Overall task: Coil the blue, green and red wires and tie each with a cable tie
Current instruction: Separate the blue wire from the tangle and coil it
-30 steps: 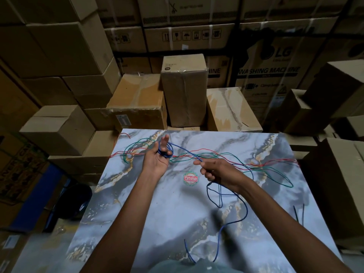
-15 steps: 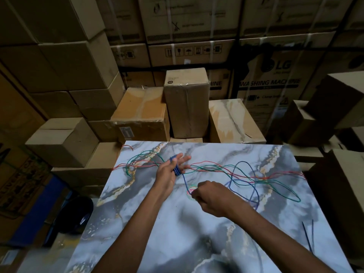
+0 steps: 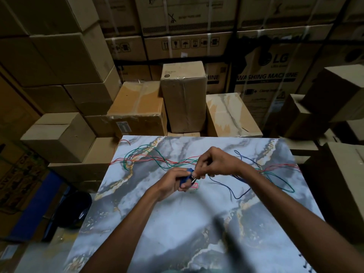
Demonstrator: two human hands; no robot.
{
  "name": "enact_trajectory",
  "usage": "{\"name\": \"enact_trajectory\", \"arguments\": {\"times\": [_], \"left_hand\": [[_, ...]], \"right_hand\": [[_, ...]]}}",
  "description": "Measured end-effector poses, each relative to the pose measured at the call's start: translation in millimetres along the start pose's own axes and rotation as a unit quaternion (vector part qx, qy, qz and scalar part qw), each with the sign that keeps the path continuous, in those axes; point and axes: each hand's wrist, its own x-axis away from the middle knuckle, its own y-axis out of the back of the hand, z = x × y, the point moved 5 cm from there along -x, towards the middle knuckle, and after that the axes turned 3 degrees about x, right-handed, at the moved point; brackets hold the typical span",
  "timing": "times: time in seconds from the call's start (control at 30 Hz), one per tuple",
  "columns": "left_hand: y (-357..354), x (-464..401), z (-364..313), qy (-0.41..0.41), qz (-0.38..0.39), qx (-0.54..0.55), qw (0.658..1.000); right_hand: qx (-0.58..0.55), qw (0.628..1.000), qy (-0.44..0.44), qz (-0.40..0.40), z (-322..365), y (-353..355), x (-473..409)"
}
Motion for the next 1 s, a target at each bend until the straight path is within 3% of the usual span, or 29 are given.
{"name": "enact_trajectory", "arguments": {"times": [0.1,0.27,0.47,0.57,0.7,0.83,1.0], "left_hand": [[-9,0,-4,0.035,0.045,-0.049,0.997],[-1,-4,-3,0.030,0.021,-0.073,0.997],[10,-1,-10,0.023,-0.016,-0.099,0.995],[16,2,-12,0.031,-0.020,-0.084,0.996],[9,4,-10,0.054,0.039,0.012,0.998],[4,6,-7,0.077,0.085,0.079,0.990],[14,5,-11,0.043,0.031,0.196,0.979]], "right_hand": [[-0.101,0.988,-0.073,0.090,-6,5,1],[-0.193,0.939,-0.202,0.200,-17,4,0],[-0.118,0.958,-0.166,0.200,-27,9,9],[-0.129,0.966,-0.139,0.173,-33,12,11],[-0.125,0.983,-0.072,0.110,-32,19,10],[-0.103,0.991,-0.059,0.058,-35,22,9],[-0.116,0.989,-0.084,-0.026,-53,26,13]]}}
